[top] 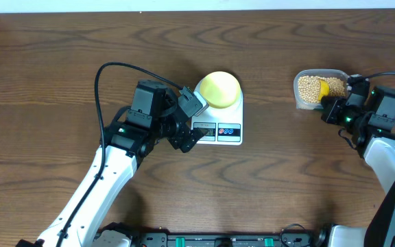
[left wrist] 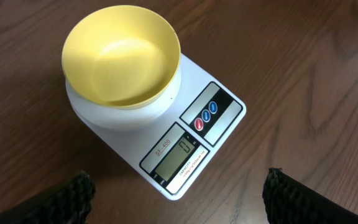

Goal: Scoop item into bowl and weigh 50g on scale
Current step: 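Drag the scoop through the soybeans and lift it filled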

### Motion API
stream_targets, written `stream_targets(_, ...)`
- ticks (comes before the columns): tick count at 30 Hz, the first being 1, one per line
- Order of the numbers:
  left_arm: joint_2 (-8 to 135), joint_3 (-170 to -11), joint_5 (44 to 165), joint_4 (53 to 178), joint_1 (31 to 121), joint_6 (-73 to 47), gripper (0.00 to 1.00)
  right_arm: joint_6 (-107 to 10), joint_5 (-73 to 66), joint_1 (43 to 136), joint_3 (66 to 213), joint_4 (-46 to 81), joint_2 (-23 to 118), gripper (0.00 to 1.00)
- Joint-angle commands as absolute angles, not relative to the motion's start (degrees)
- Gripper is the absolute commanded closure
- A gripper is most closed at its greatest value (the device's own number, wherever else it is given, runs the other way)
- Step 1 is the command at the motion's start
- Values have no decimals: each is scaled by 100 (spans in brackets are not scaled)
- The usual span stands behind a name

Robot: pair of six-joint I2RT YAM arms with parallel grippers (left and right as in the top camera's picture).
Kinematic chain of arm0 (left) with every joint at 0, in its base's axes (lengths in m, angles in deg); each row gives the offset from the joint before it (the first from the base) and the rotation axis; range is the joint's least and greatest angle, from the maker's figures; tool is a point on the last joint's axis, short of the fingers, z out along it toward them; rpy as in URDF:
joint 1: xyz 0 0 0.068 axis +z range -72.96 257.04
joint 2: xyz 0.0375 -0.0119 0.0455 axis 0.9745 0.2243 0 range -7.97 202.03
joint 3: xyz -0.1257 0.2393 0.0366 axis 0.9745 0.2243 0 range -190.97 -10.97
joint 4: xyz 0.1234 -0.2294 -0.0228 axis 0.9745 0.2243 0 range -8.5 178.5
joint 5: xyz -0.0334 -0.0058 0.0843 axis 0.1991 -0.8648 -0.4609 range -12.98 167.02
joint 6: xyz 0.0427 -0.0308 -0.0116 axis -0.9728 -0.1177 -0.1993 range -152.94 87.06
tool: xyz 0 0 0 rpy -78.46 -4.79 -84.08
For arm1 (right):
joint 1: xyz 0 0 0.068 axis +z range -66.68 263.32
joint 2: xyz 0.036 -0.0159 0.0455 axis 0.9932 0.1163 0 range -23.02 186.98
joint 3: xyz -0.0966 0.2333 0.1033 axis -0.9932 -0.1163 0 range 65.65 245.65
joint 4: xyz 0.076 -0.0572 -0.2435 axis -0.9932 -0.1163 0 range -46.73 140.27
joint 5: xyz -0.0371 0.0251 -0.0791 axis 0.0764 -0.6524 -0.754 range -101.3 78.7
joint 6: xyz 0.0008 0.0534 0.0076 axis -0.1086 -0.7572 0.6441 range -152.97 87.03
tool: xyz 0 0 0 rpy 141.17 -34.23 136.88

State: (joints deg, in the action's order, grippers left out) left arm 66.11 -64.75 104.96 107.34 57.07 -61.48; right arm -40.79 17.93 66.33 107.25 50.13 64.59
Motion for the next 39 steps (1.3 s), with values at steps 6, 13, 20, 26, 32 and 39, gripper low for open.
stream_targets(6, 6587, -6464, 10461, 10758, 5735, -6161, 11, -4265, 2322, 6561, 10791, 4964, 6597, 99)
stream_targets(13, 6587, -6464, 10461, 10758, 5735, -6161, 11, -4520, 2550, 6541, 10791, 4967, 6597, 99)
stream_targets(20, 6587, -6464, 10461, 10758, 5735, -6161, 12, -4678, 3164, 6270, 10791, 4960, 6597, 99)
stream_targets(26, 6587, -6464, 10461, 10758, 5735, -6161, 11, -4761, 3564, 5914, 10791, 4916, 6597, 99)
stream_targets(32, 6587, -6464, 10464, 10758, 5735, -6161, 11, -4804, 3955, 5654, 10791, 4923, 6597, 99)
stream_targets(39, 6587, -6464, 10461, 10756, 5735, -6161, 12, -4977, 4056, 5459, 10791, 4925, 6597, 99)
